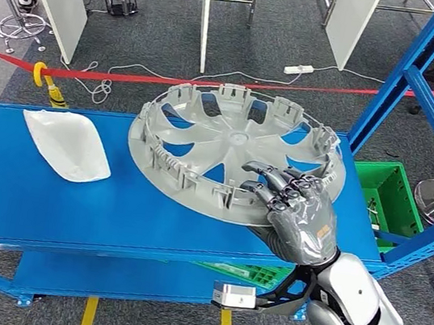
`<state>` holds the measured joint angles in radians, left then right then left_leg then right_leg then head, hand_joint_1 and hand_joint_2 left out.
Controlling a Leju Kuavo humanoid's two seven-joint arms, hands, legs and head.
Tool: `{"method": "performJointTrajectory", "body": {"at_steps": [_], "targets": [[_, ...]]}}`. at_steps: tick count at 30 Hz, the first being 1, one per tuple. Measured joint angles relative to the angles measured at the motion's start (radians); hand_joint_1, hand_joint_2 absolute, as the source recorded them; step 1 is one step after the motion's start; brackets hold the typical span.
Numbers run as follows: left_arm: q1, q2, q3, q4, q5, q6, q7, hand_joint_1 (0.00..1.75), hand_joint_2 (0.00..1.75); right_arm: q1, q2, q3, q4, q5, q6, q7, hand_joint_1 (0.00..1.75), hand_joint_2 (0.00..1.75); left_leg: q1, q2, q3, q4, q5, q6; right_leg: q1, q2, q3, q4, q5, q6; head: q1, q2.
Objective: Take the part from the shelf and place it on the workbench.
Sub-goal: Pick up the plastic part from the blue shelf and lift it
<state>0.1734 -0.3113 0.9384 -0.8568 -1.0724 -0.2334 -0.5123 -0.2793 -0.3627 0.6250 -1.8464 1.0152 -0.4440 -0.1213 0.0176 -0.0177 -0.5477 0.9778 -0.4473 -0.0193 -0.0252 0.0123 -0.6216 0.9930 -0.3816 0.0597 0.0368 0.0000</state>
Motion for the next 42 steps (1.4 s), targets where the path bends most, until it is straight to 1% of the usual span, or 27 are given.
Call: {"method": "performJointTrajectory", "body": {"at_steps": [6, 10, 13, 15, 16, 17, 19, 20, 21, 22, 23, 25, 26, 27, 29, 30, 31, 32, 33, 35, 36, 37, 38, 39, 40, 41, 42], "targets": [[0.0, -0.001, 0.011, 0.0, -0.009, -0.032, 0.001, 0.0, 0.0, 0.0, -0.003, 0.0, -0.002, 0.02, 0.0, 0.008, 1.75, 1.75, -0.001, 0.0, 0.0, 0.001, -0.001, 0.001, 0.0, 0.0, 0.0, -0.001, 0.0, 0.0, 0.0, 0.0], [-0.002, 0.0, 0.021, 0.0, -0.018, -0.039, 0.002, 0.0, 0.0, 0.0, -0.004, 0.0, -0.003, 0.036, 0.0, 0.016, 1.75, 1.75, -0.005, 0.0, -0.001, 0.003, -0.004, 0.006, -0.006, 0.0, 0.001, -0.003, 0.002, 0.007, 0.0, 0.0], [-0.002, -0.001, 0.028, 0.0, -0.023, -0.041, 0.003, 0.0, 0.0, 0.0, -0.004, 0.0, -0.003, 0.037, 0.001, 0.025, 1.75, 1.75, -0.012, 0.0, -0.002, 0.004, -0.005, 0.015, -0.012, 0.0, 0.003, -0.006, 0.004, 0.015, -0.001, 0.0], [-0.004, -0.002, 0.03, -0.002, -0.029, -0.043, 0.003, 0.0, 0.0, 0.001, -0.005, -0.001, -0.007, 0.035, 0.002, 0.029, 1.75, 1.75, -0.011, 0.002, 0.005, -0.007, 0.003, 0.025, -0.014, -0.001, 0.001, -0.005, 0.0, 0.021, 0.0, 0.0], [-0.004, -0.003, 0.031, -0.003, -0.031, -0.044, 0.003, 0.0, 0.0, 0.001, -0.006, -0.002, -0.009, 0.033, 0.003, 0.03, 1.75, 1.75, -0.01, 0.003, 0.009, -0.013, 0.008, 0.031, -0.014, -0.002, -0.008, 0.015, -0.015, 0.022, 0.001, 0.0], [-0.004, -0.004, 0.032, -0.004, -0.031, -0.044, 0.003, 0.0, 0.0, 0.001, -0.007, -0.002, -0.01, 0.033, 0.003, 0.031, 1.75, 1.75, -0.008, 0.005, 0.013, -0.018, 0.012, 0.036, -0.013, -0.003, -0.027, 0.058, -0.042, 0.021, 0.003, 0.0], [-0.006, -0.006, 0.034, -0.005, -0.032, -0.045, 0.003, 0.0, 0.0, 0.002, -0.008, -0.002, -0.011, 0.032, 0.004, 0.031, 1.75, 1.75, -0.009, 0.008, 0.015, -0.018, 0.015, 0.039, -0.011, -0.004, -0.087, 0.198, -0.116, 0.018, 0.005, 0.0], [-0.007, -0.008, 0.036, -0.005, -0.034, -0.045, 0.003, 0.0, 0.0, 0.003, -0.008, -0.002, -0.011, 0.031, 0.005, 0.031, 1.75, 1.75, -0.01, 0.008, 0.014, -0.018, 0.015, 0.04, -0.009, -0.004, -0.113, 0.261, -0.142, 0.018, 0.005, 0.0], [-0.007, -0.009, 0.037, -0.005, -0.036, -0.045, 0.003, 0.0, 0.0, 0.004, -0.009, -0.002, -0.011, 0.029, 0.006, 0.032, 1.75, 1.75, -0.011, 0.008, 0.014, -0.017, 0.014, 0.039, -0.008, -0.004, -0.125, 0.294, -0.15, 0.017, 0.005, 0.0], [-0.008, -0.009, 0.037, -0.005, -0.039, -0.045, 0.003, 0.0, 0.0, 0.004, -0.009, -0.002, -0.011, 0.028, 0.008, 0.033, 1.75, 1.75, -0.011, 0.007, 0.014, -0.016, 0.013, 0.038, -0.007, -0.005, -0.117, 0.286, -0.137, 0.015, 0.005, 0.0], [-0.009, -0.01, 0.038, -0.005, -0.041, -0.045, 0.003, 0.0, 0.0, 0.004, -0.009, -0.002, -0.011, 0.025, 0.01, 0.035, 1.75, 1.75, -0.01, 0.007, 0.014, -0.014, 0.012, 0.036, -0.007, -0.005, -0.089, 0.238, -0.108, 0.014, 0.005, 0.0], [-0.01, -0.012, 0.041, -0.007, -0.047, -0.043, 0.003, 0.0, 0.0, 0.004, -0.009, -0.002, -0.011, 0.022, 0.013, 0.037, 1.75, 1.75, -0.01, 0.005, 0.012, -0.006, 0.005, 0.025, -0.005, -0.006, -0.01, 0.103, -0.06, 0.01, 0.005, 0.0], [-0.01, -0.013, 0.044, -0.008, -0.049, -0.043, 0.003, 0.0, 0.0, 0.005, -0.01, -0.003, -0.013, 0.02, 0.014, 0.037, 1.75, 1.75, -0.011, 0.004, 0.01, -0.002, 0.003, 0.018, -0.004, -0.005, 0.017, 0.059, -0.05, 0.006, 0.005, 0.0], [-0.011, -0.014, 0.046, -0.009, -0.051, -0.041, 0.003, 0.0, 0.0, 0.005, -0.01, -0.003, -0.014, 0.019, 0.014, 0.037, 1.75, 1.75, -0.013, 0.003, 0.008, 0.002, 0.002, 0.011, -0.002, -0.004, 0.03, 0.04, -0.05, 0.001, 0.004, 0.0], [-0.012, -0.015, 0.052, -0.01, -0.056, -0.039, 0.002, 0.0, 0.0, 0.006, -0.01, -0.003, -0.017, 0.018, 0.015, 0.038, 1.75, 1.75, -0.012, 0.002, 0.004, 0.006, 0.006, 0.001, 0.001, -0.002, 0.026, 0.042, -0.049, -0.012, 0.002, 0.0], [-0.012, -0.016, 0.054, -0.011, -0.058, -0.038, 0.002, 0.0, 0.0, 0.005, -0.01, -0.004, -0.017, 0.017, 0.015, 0.039, 1.75, 1.75, -0.011, 0.002, 0.002, 0.01, 0.001, -0.004, 0.001, -0.002, 0.023, 0.042, -0.047, -0.018, 0.001, 0.0], [-0.013, -0.016, 0.055, -0.012, -0.061, -0.036, 0.001, 0.0, 0.0, 0.005, -0.01, -0.004, -0.017, 0.016, 0.016, 0.039, 1.75, 1.75, -0.01, 0.003, -0.006, 0.024, -0.015, -0.009, 0.0, -0.002, 0.018, 0.041, -0.044, -0.025, 0.0, 0.0], [-0.014, -0.017, 0.055, -0.012, -0.064, -0.035, 0.001, 0.0, 0.0, 0.005, -0.01, -0.005, -0.017, 0.015, 0.016, 0.039, 1.75, 1.75, -0.009, 0.004, -0.021, 0.058, -0.044, -0.014, -0.001, -0.003, 0.013, 0.039, -0.039, -0.033, -0.001, 0.0], [-0.016, -0.017, 0.056, -0.012, -0.065, -0.035, 0.0, 0.0, 0.0, 0.005, -0.01, -0.005, -0.018, 0.015, 0.016, 0.039, 1.75, 1.75, -0.008, 0.005, -0.044, 0.114, -0.084, -0.018, -0.002, -0.004, 0.006, 0.039, -0.035, -0.038, -0.002, 0.0], [-0.017, -0.018, 0.056, -0.013, -0.067, -0.035, 0.0, 0.0, 0.0, 0.006, -0.01, -0.005, -0.019, 0.015, 0.016, 0.039, 1.75, 1.75, -0.008, 0.006, -0.098, 0.249, -0.156, -0.022, 0.0, -0.006, -0.012, 0.039, -0.023, -0.045, -0.003, 0.0], [-0.018, -0.018, 0.056, -0.013, -0.068, -0.035, 0.0, 0.0, 0.0, 0.007, -0.01, -0.005, -0.019, 0.015, 0.016, 0.039, 1.75, 1.75, -0.008, 0.006, -0.111, 0.291, -0.169, -0.022, 0.002, -0.007, -0.021, 0.039, -0.016, -0.046, -0.003, 0.0], [-0.018, -0.018, 0.056, -0.013, -0.068, -0.035, 0.0, 0.0, 0.0, 0.007, -0.01, -0.005, -0.019, 0.015, 0.016, 0.039, 1.75, 1.75, -0.008, 0.006, -0.104, 0.294, -0.162, -0.021, 0.003, -0.007, -0.03, 0.039, -0.008, -0.047, -0.003, 0.0], [-0.018, -0.018, 0.056, -0.013, -0.067, -0.035, 0.0, 0.0, 0.0, 0.007, -0.01, -0.005, -0.019, 0.015, 0.016, 0.039, 1.75, 1.75, -0.008, 0.006, -0.081, 0.262, -0.139, -0.018, 0.004, -0.006, -0.038, 0.039, -0.001, -0.046, -0.003, 0.0], [-0.019, -0.017, 0.056, -0.013, -0.067, -0.035, 0.0, 0.0, 0.0, 0.008, -0.01, -0.005, -0.019, 0.015, 0.016, 0.039, 1.75, 1.75, -0.009, 0.006, -0.039, 0.197, -0.107, -0.013, 0.004, -0.006, -0.047, 0.039, 0.008, -0.044, -0.003, 0.0], [-0.021, -0.017, 0.056, -0.014, -0.068, -0.035, 0.0, 0.0, 0.0, 0.008, -0.01, -0.005, -0.02, 0.015, 0.016, 0.039, 1.75, 1.75, -0.01, 0.006, 0.008, 0.119, -0.086, -0.009, 0.005, -0.005, -0.055, 0.039, 0.016, -0.04, -0.003, 0.0], [-0.023, -0.017, 0.056, -0.015, -0.068, -0.035, 0.0, 0.0, 0.0, 0.008, -0.01, -0.006, -0.021, 0.015, 0.016, 0.039, 1.75, 1.75, -0.012, 0.006, 0.043, 0.058, -0.071, -0.006, 0.005, -0.005, -0.061, 0.037, 0.026, -0.036, -0.002, 0.0], [-0.025, -0.018, 0.056, -0.016, -0.068, -0.035, 0.0, 0.0, 0.0, 0.008, -0.01, -0.007, -0.022, 0.015, 0.017, 0.039, 1.75, 1.75, -0.015, 0.005, 0.066, 0.015, -0.064, -0.002, 0.005, -0.005, -0.064, 0.035, 0.035, -0.029, -0.002, 0.0]]}}
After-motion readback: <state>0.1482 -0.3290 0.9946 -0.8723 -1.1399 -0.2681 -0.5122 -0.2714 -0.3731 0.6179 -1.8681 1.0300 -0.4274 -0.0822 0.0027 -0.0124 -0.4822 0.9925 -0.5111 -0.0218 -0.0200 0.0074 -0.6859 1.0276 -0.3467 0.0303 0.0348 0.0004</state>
